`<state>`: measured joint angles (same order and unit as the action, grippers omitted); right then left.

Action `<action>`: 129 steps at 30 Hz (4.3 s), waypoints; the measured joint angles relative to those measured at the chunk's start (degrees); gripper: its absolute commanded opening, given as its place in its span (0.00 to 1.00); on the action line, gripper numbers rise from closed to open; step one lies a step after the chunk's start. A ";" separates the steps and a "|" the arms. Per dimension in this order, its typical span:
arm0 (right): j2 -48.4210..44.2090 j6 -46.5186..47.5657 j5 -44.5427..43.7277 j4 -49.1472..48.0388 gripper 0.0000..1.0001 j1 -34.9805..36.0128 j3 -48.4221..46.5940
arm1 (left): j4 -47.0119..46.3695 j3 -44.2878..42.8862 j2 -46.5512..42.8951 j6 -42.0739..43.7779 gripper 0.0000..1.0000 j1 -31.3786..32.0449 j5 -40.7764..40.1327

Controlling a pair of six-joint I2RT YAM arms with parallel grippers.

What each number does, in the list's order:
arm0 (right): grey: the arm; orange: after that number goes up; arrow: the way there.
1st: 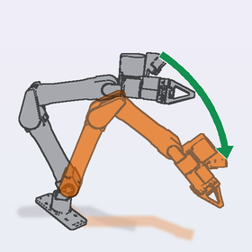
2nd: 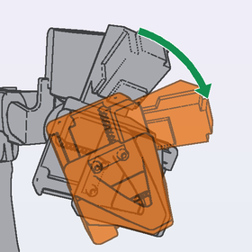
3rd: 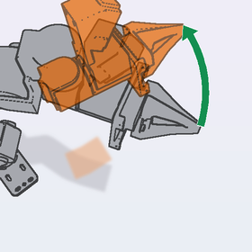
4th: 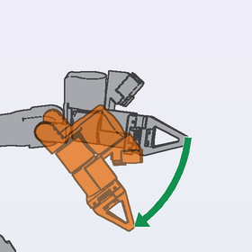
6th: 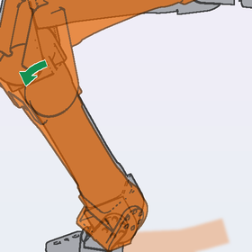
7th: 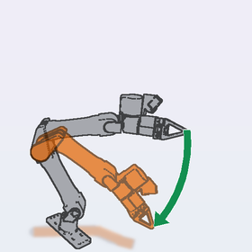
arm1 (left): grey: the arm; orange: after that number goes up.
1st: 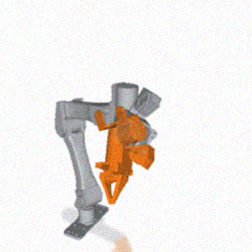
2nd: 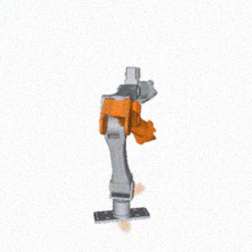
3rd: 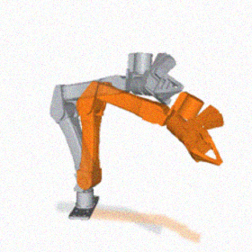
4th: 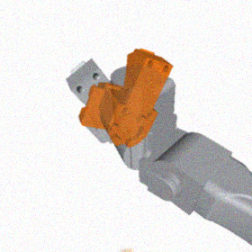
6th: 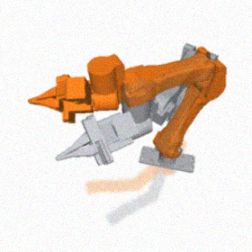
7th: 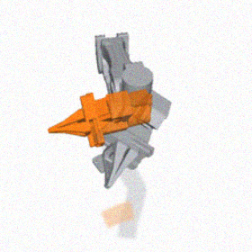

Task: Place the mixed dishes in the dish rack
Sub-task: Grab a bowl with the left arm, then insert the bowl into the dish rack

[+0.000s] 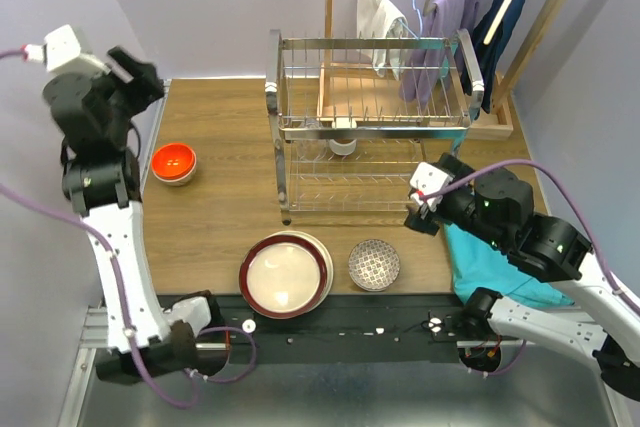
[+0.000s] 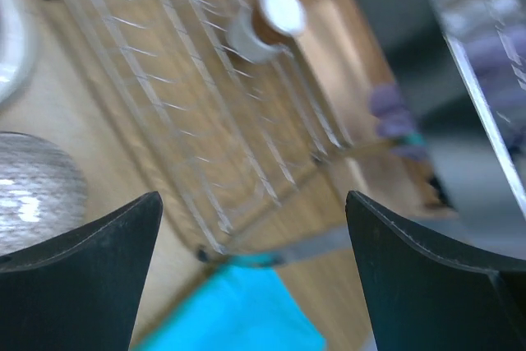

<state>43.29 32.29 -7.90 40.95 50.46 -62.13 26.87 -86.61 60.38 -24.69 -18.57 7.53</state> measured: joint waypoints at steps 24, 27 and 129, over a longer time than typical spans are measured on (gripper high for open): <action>-1.42 4.15 -23.82 -12.28 1.00 -32.44 3.32 | 1.11 13.44 -16.76 21.33 0.69 54.34 12.87; -0.85 2.71 -23.80 -13.11 1.00 -32.96 3.32 | 2.54 13.29 -9.81 22.99 0.73 57.05 11.13; 5.18 2.43 -21.38 -6.12 1.00 -44.19 -2.47 | -68.98 40.44 22.73 -28.68 0.00 74.07 0.50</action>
<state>48.47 34.72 -29.28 34.83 6.26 -64.60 -42.11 -46.17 83.11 -53.36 55.51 8.03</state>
